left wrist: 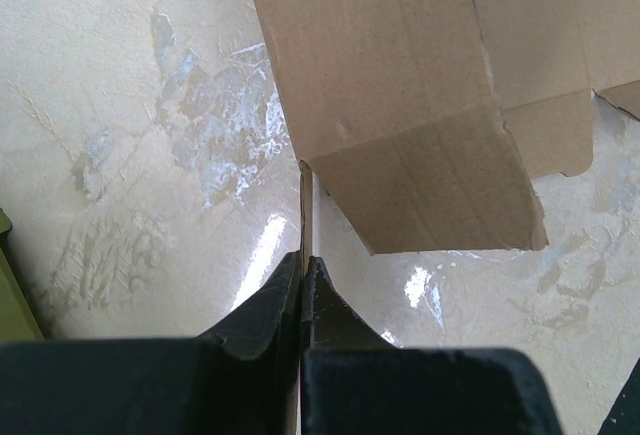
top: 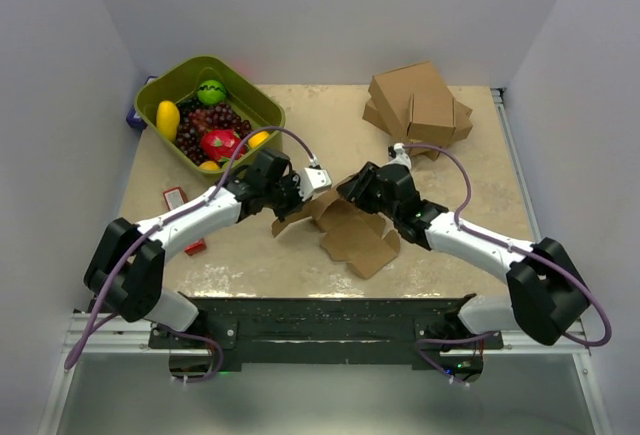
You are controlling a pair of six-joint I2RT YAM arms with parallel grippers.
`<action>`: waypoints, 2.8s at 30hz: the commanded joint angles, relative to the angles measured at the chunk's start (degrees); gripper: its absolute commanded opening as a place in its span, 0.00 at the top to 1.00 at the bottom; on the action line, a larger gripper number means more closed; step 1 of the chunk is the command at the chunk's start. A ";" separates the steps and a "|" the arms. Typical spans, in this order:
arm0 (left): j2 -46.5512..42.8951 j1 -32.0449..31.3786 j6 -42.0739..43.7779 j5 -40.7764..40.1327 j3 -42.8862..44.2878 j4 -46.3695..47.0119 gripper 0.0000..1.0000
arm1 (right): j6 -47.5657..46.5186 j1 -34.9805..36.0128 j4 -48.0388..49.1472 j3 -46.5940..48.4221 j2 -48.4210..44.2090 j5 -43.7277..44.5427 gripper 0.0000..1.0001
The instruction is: Fold the paper box
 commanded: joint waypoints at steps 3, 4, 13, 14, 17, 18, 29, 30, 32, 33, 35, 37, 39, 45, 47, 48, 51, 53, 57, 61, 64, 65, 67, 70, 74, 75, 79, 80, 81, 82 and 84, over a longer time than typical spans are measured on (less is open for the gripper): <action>0.85 -0.37 -0.75 0.06 1.05 2.32 1.00 | 1.04 -0.10 5.15 -2.00 0.13 3.23 0.63; 1.12 -0.28 -1.02 0.23 1.14 2.33 1.00 | 1.04 -0.19 5.85 -2.36 0.39 3.32 0.65; 2.96 -0.37 -2.96 3.13 2.89 1.80 1.00 | 2.97 -0.19 11.48 -6.57 2.41 5.34 0.70; 3.14 -0.37 -3.13 3.31 2.89 1.80 1.00 | 3.32 -0.19 11.92 -7.36 2.50 5.60 0.70; 3.67 -0.28 -3.83 3.84 3.42 1.62 1.00 | 4.37 -0.19 13.94 -9.03 2.68 6.22 0.72; 3.84 -0.37 -4.01 3.84 3.51 1.54 1.00 | 4.64 -0.19 14.81 -9.21 2.68 6.22 0.73; 4.02 -0.20 -6.21 6.03 4.74 1.27 0.63 | 5.69 -0.10 15.79 -9.74 2.94 8.24 0.83; 3.85 -0.11 -6.30 6.12 4.74 1.18 0.56 | 5.78 -0.19 15.79 -9.66 3.29 8.33 0.84; 3.50 -0.11 -6.47 6.56 4.83 1.27 0.47 | 6.04 -0.19 15.79 -9.57 3.73 8.50 0.86; 3.23 -0.02 -6.47 6.74 4.83 1.27 0.38 | 6.13 -0.19 15.79 -9.57 3.99 8.50 0.86; 2.27 0.07 -6.47 7.18 4.74 1.27 0.33 | 6.40 -0.19 15.61 -9.57 4.09 8.68 0.88; 1.47 0.42 -6.56 7.53 4.30 1.62 0.28 | 6.66 -0.10 15.52 -9.57 4.17 8.85 0.89; -0.11 0.77 -7.08 7.97 3.95 1.89 0.27 | 6.66 -0.10 15.17 -9.57 4.17 9.03 0.90; -8.53 1.21 -12.18 0.34 0.27 5.82 0.26 | 6.66 -0.10 14.56 -9.39 3.82 9.21 0.91; -12.30 1.91 -16.11 -4.39 -2.28 7.59 0.26 | 6.40 -0.10 14.38 -9.13 3.39 8.95 0.91; -13.28 2.09 -17.71 -6.25 -3.16 8.99 0.24 | 6.31 -0.19 13.68 -9.04 3.30 9.03 0.91; -15.23 2.18 -24.83 -15.91 -7.63 10.58 0.24 | 6.22 -0.19 13.15 -9.56 2.33 9.12 0.91; -15.49 2.27 -30.61 -21.08 -10.19 11.55 0.25 | 6.05 -0.10 13.06 -9.74 1.89 9.21 0.91; -14.97 2.27 -35.03 -22.71 -15.37 15.06 0.26 | 5.78 -0.19 12.71 -9.48 1.71 8.95 0.92; -14.79 2.00 -36.44 -20.87 -17.67 18.49 0.27 | 5.61 -0.19 12.97 -9.39 1.71 9.12 0.92; -14.09 0.78 -36.09 -19.28 -18.11 21.13 0.28 | 5.69 -0.10 12.89 -9.48 2.06 9.30 0.92; -13.13 -0.18 -35.66 -19.36 -18.02 21.13 0.28 | 5.61 -0.19 12.89 -9.48 2.15 9.38 0.92; -11.81 -1.51 -35.04 -19.45 -17.24 20.70 0.28 | 5.78 -0.19 12.89 -9.48 2.33 9.38 0.93; -8.65 -5.28 -34.60 -21.29 -15.22 17.38 0.28 | 5.87 -0.19 13.06 -9.39 2.33 9.21 0.93; -4.86 -9.94 -34.68 -24.46 -12.31 13.75 0.28 | 5.61 -0.10 12.80 -9.30 2.06 9.30 0.94; -4.68 -10.12 -34.86 -24.29 -12.40 14.10 0.28 | 5.52 -0.19 12.89 -9.39 1.98 9.30 0.93; -5.12 -10.39 -36.53 -22.27 -14.15 17.26 0.28 | 5.69 -0.10 12.89 -9.83 1.71 9.38 0.94; -5.38 -10.39 -37.49 -21.31 -14.77 18.31 0.28 | 5.61 -0.19 12.89 -10.09 1.63 9.56 0.94; -5.47 -10.48 -38.02 -20.60 -16.34 21.80 0.28 | 5.69 -0.19 12.97 -10.18 1.54 9.65 0.95; -5.73 -10.48 -38.63 -19.73 -17.14 23.40 0.28 | 5.69 -0.19 13.06 -10.36 1.62 9.73 0.95; -5.65 -10.39 -40.22 -18.14 -19.33 28.13 0.28 | 5.69 -0.10 13.06 -10.36 1.71 9.74 0.95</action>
